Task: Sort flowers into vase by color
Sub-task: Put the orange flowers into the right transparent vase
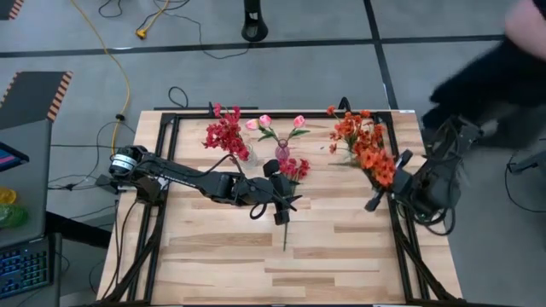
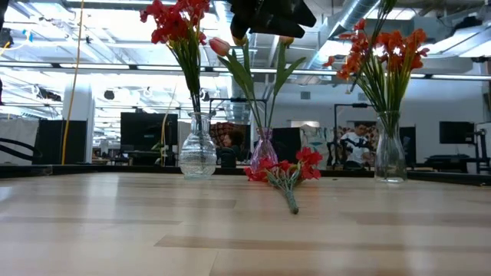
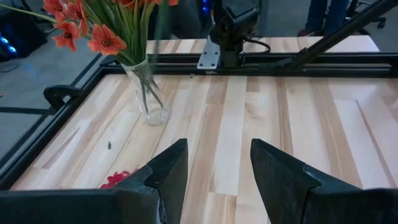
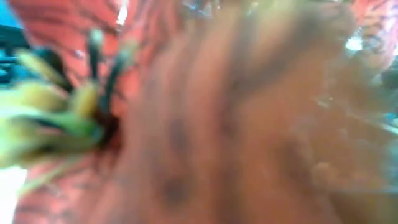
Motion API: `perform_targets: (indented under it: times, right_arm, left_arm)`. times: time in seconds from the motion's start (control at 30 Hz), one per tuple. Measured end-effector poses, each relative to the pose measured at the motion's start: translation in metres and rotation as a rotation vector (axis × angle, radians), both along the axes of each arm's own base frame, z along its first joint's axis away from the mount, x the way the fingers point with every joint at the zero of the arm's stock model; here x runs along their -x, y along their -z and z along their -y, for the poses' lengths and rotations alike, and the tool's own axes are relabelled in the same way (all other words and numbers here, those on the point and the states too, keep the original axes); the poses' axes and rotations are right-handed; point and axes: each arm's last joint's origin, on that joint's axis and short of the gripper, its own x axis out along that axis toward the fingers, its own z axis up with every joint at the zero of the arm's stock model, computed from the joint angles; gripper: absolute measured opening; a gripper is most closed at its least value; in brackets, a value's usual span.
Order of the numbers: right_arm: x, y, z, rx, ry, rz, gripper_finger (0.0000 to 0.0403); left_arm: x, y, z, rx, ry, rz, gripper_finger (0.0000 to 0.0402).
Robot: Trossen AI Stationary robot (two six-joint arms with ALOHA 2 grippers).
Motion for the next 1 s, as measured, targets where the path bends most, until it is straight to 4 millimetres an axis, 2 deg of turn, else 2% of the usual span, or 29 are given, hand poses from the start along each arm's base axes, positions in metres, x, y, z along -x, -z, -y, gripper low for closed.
perform_targets:
  times: [0.07, 0.2, 0.37, 0.43, 0.67, 0.87, 1.0]
  right_arm:
    - [-0.002, 0.006, -0.004, -0.023, -0.067, 0.019, 0.0052]
    - [-0.012, 0.016, -0.004, -0.117, -0.332, 0.016, 0.0052]
    - [-0.029, 0.036, 0.021, -0.197, -0.271, -0.096, 0.0052]
    - [-0.032, 0.037, 0.033, -0.223, -0.286, -0.172, 0.0052]
    - [-0.023, 0.005, 0.067, -0.371, -0.236, -0.291, 0.0052]
    - [-0.014, -0.026, 0.076, -0.276, -0.256, -0.321, 0.0052]
    - [-0.01, -0.028, 0.081, -0.222, -0.236, -0.376, 0.0052]
  left_arm:
    - [0.0, 0.0, 0.0, 0.0, 0.0, -0.001, 0.0164]
    - [0.0, 0.0, 0.0, 0.001, 0.0, -0.001, 0.0164]
    - [0.0, 0.0, 0.0, 0.022, -0.01, 0.004, 0.0164]
    - [0.0, 0.0, 0.0, 0.023, -0.011, 0.002, 0.0164]
    - [0.0, 0.0, 0.0, 0.022, -0.011, 0.0, 0.0164]
    - [0.0, 0.001, 0.0, 0.017, -0.009, -0.001, 0.0164]
    - [0.0, 0.001, 0.0, 0.017, -0.009, -0.001, 0.0164]
